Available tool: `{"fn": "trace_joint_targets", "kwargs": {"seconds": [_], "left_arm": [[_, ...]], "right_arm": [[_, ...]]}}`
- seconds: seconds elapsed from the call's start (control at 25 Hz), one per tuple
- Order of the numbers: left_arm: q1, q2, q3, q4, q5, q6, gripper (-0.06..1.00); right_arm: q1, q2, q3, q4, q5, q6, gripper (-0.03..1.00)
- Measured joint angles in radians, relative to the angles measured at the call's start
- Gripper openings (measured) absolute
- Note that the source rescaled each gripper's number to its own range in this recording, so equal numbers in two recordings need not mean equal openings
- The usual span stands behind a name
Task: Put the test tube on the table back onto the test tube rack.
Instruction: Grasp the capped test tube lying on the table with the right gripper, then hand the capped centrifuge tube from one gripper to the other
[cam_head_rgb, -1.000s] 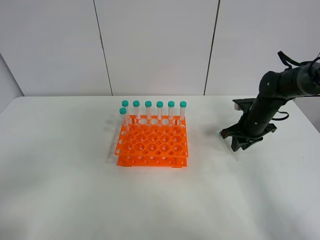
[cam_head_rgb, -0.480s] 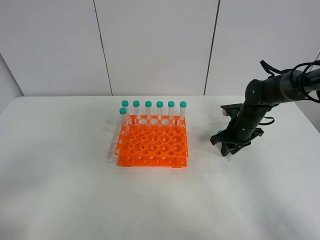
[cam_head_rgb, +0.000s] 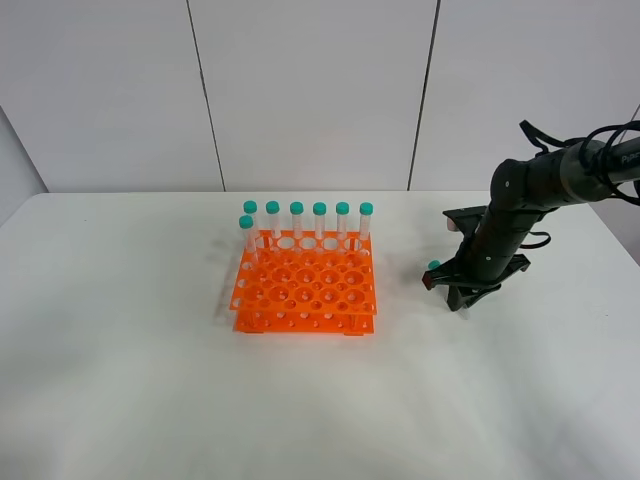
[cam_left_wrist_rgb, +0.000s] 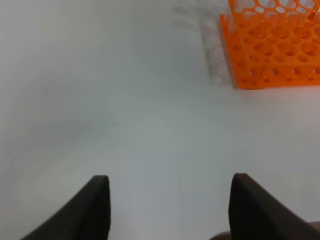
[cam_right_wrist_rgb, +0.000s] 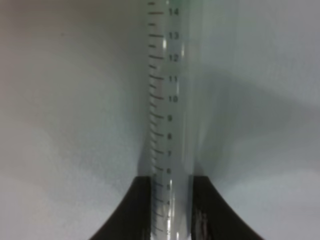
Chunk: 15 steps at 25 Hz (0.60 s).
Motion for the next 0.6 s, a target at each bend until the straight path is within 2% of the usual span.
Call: {"fn": "trace_joint_targets", "kwargs": {"seconds": [0.36, 0.6], "left_arm": [[0.000, 0.000, 0.000, 0.000, 0.000, 0.000, 1.00], [0.000, 0.000, 0.000, 0.000, 0.000, 0.000, 1.00]], "right_arm": [[0.000, -0.007, -0.001, 0.000, 0.003, -0.009, 0.00], [0.000, -0.124, -0.038, 0.001, 0.028, -0.051, 0.00]]}}
